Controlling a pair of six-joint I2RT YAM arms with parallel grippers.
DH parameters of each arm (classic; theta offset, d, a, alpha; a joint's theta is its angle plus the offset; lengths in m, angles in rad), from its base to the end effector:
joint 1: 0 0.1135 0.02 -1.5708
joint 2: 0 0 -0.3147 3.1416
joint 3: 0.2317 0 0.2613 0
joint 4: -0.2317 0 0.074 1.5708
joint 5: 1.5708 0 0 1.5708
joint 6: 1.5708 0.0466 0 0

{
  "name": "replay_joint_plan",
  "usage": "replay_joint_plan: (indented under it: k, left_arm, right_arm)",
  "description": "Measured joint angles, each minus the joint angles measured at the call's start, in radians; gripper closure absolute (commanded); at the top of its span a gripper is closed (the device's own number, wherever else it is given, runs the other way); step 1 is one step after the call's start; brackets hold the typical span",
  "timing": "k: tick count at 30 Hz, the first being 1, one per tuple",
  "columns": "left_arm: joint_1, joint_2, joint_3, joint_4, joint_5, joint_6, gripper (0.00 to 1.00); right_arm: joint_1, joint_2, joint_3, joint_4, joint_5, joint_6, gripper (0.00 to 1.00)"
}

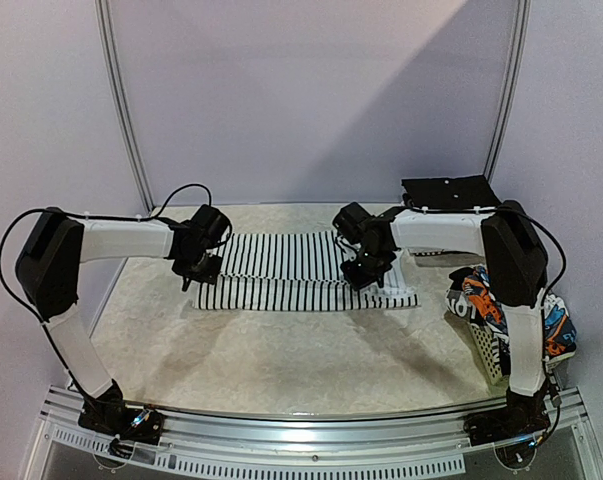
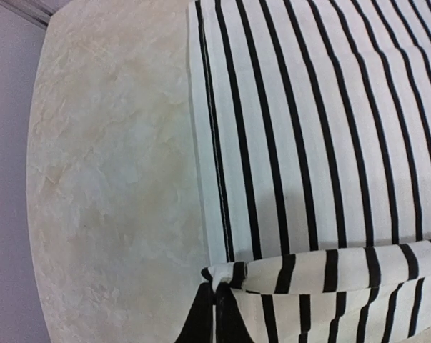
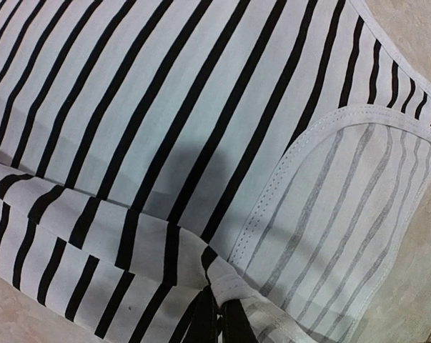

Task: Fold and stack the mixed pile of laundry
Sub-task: Fold the flattened tank top at the center of the board.

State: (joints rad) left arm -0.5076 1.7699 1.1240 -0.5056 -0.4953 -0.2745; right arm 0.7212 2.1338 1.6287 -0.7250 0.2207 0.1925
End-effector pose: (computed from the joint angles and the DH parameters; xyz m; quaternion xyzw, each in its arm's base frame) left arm 0.3326 -0.1597 0.2118 0.0596 0.9478 0.1447 0.2779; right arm 0.3668 0.3089 0.1965 -0.2379 0.9504 -0.0231 0.1991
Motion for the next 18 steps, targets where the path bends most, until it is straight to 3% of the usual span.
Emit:
replay_joint_plan:
  k: [5,18]
  left_arm:
    - [0.001,0.062,0.098,-0.024,-0.033,0.015,1.00]
    - [0.004,0.117,0.088,-0.102,-0.046,-0.017,1.00]
  right_arm:
    - [-0.006,0.019,0.003,0.000,-0.008,-0.004,1.00]
    - [-0.008,0.031,0.032,0.005,-0.017,-0.018,1.00]
